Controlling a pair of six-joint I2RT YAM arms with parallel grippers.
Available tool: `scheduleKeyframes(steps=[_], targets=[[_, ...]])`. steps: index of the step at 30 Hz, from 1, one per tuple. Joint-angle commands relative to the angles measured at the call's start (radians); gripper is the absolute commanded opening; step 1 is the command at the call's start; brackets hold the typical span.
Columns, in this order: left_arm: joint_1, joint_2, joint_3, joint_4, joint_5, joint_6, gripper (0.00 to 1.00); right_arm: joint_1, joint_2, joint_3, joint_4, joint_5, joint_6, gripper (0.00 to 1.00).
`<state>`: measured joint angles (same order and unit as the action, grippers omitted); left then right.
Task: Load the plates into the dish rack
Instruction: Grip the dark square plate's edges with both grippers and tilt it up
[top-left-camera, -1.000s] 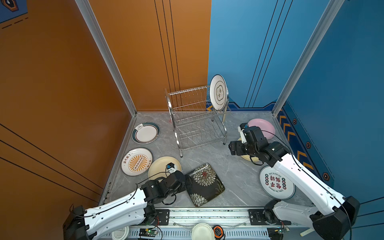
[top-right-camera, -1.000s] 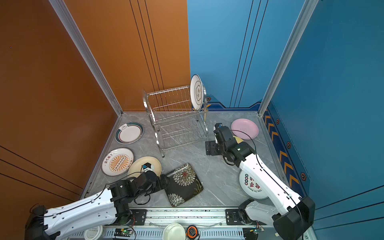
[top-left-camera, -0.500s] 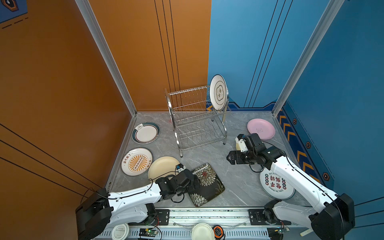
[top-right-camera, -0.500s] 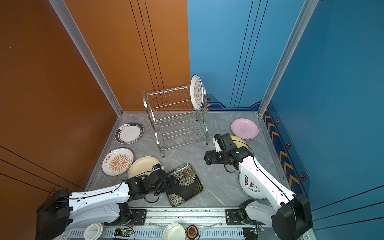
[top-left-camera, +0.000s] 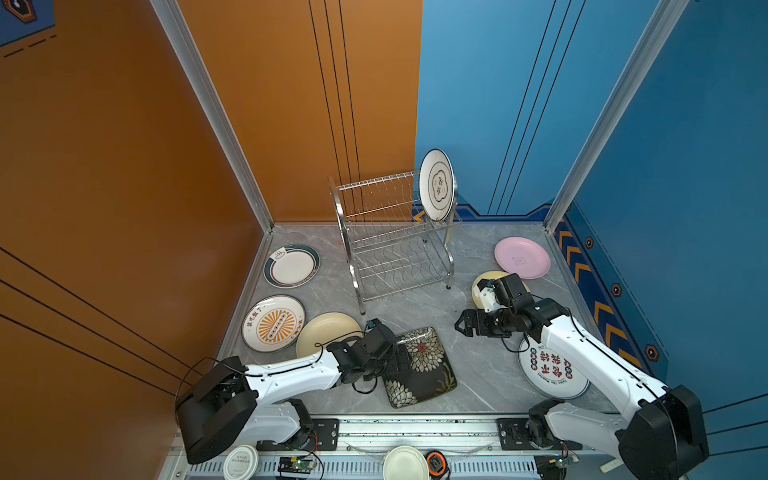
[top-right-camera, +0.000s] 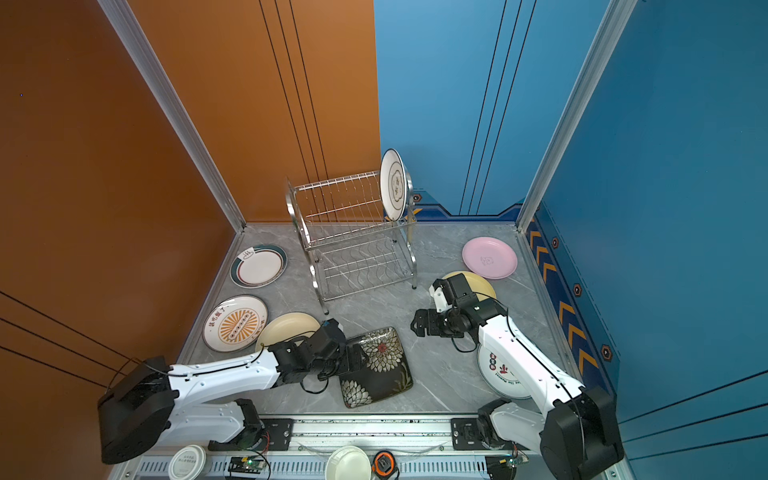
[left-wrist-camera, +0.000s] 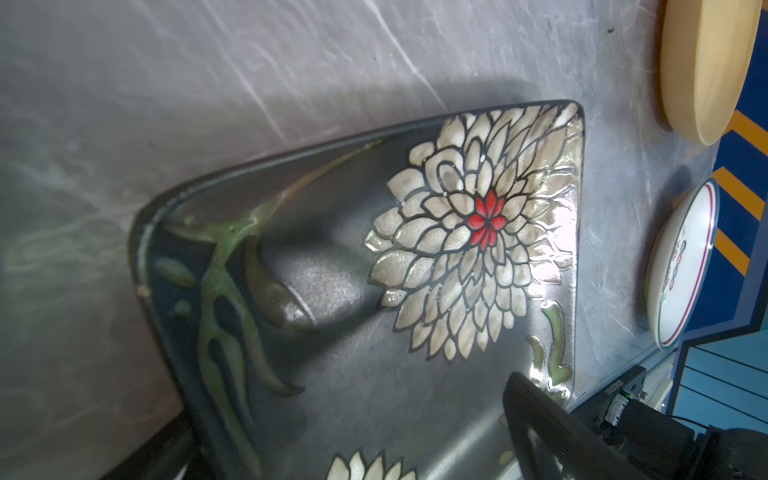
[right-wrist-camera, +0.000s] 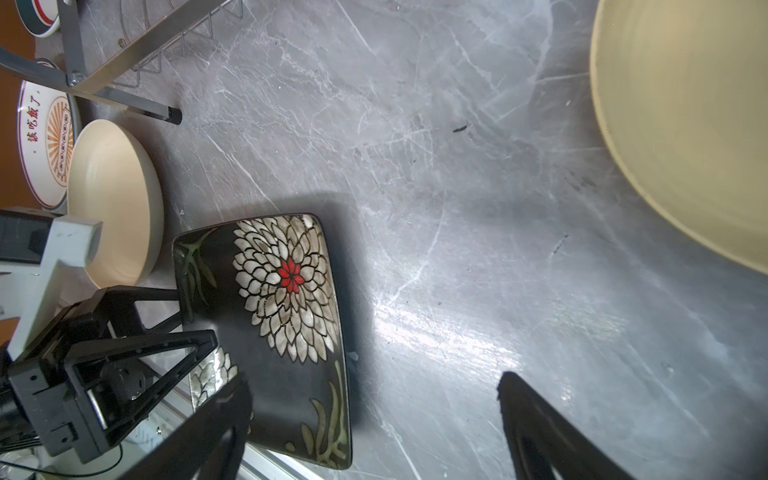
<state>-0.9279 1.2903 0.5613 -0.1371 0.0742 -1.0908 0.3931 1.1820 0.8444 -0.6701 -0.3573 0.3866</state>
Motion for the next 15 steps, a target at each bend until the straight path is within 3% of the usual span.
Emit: scheduleKeyframes(steps=[1,6,15], targets=[[0.013,0.053,0.074,0.044,0.107,0.107,0.97,-0.005,0.006,-0.039,0.027,-0.064,0.041,0.93],[0.027,0.075,0.07,0.037,0.144,0.134,0.9,0.016,0.014,-0.117,0.09,-0.101,0.108,0.9],[0.049,0.058,-0.006,0.076,0.164,0.139,0.74,0.079,0.083,-0.212,0.207,-0.136,0.188,0.75]])
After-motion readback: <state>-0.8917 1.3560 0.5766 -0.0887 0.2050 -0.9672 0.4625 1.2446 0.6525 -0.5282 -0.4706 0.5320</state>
